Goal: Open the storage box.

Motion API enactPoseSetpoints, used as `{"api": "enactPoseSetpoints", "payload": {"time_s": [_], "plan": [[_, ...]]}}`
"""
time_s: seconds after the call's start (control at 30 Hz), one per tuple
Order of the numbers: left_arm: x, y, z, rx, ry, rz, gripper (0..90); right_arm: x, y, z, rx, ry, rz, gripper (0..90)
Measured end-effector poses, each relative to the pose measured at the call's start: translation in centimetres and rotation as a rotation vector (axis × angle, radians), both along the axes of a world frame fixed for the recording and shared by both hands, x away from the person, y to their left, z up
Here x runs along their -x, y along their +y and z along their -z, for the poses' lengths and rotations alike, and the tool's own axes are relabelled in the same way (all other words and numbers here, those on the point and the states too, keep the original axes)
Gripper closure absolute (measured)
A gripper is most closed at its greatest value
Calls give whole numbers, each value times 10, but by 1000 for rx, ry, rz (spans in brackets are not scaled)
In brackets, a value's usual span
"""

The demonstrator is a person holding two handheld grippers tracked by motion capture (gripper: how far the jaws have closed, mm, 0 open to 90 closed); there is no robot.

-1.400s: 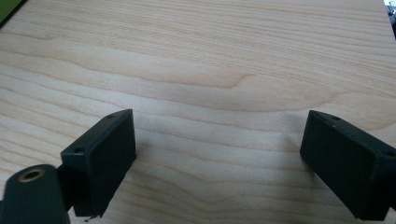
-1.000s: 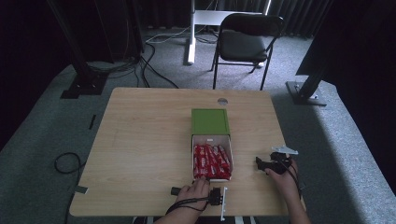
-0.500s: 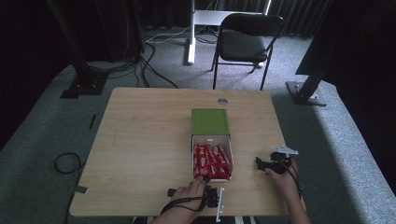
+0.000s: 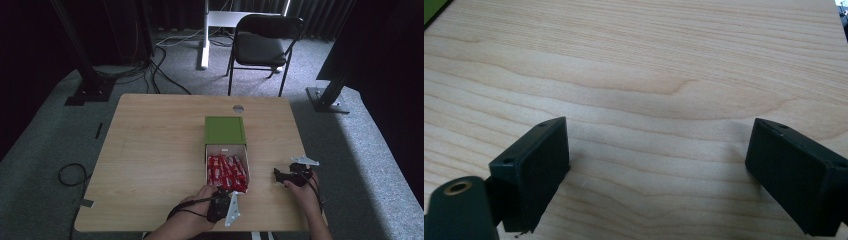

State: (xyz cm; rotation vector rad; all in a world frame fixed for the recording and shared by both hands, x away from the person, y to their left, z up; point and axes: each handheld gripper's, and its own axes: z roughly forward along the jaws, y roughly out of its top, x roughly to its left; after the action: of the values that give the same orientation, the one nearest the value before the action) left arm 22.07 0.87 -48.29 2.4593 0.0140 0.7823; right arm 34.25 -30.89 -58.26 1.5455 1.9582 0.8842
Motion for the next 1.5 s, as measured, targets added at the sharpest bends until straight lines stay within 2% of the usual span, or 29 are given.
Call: {"api": "enactPoseSetpoints", "payload": {"time_s": [0.1,0.13,0.17,0.27,0.3,0.37,0.47,0.57,0.63,0.77,0.87,0.97,1.13,1.33,1.5], "plan": [[-8,8,-12,64,13,-21,652,0,0,0,0,0,0,100],[-8,8,-12,64,13,-21,653,0,0,0,0,0,0,100],[-15,13,-19,100,12,-37,653,0,0,0,0,0,0,100],[-25,22,-28,169,31,-63,658,0,0,0,0,0,0,100],[-25,22,-28,169,31,-63,659,0,0,0,0,0,0,100],[-34,29,-34,233,45,-99,659,0,0,0,0,0,0,99],[-43,37,-38,300,73,-126,658,0,0,0,0,0,0,100],[-52,45,-38,343,94,-165,657,0,0,0,0,0,0,100],[-57,51,-36,350,114,-182,658,0,0,0,0,0,0,100],[-64,64,-33,401,131,-228,657,0,0,0,0,0,0,100],[-67,74,-33,438,131,-260,657,0,0,0,0,0,0,100],[-70,81,-32,447,111,-287,657,0,0,0,0,0,0,100],[-80,100,-27,498,124,-358,654,0,0,0,0,0,0,100],[-88,124,-18,532,143,-433,638,0,0,0,0,0,0,100],[-95,145,-11,534,160,-495,636,0,0,0,0,0,0,100]]}}
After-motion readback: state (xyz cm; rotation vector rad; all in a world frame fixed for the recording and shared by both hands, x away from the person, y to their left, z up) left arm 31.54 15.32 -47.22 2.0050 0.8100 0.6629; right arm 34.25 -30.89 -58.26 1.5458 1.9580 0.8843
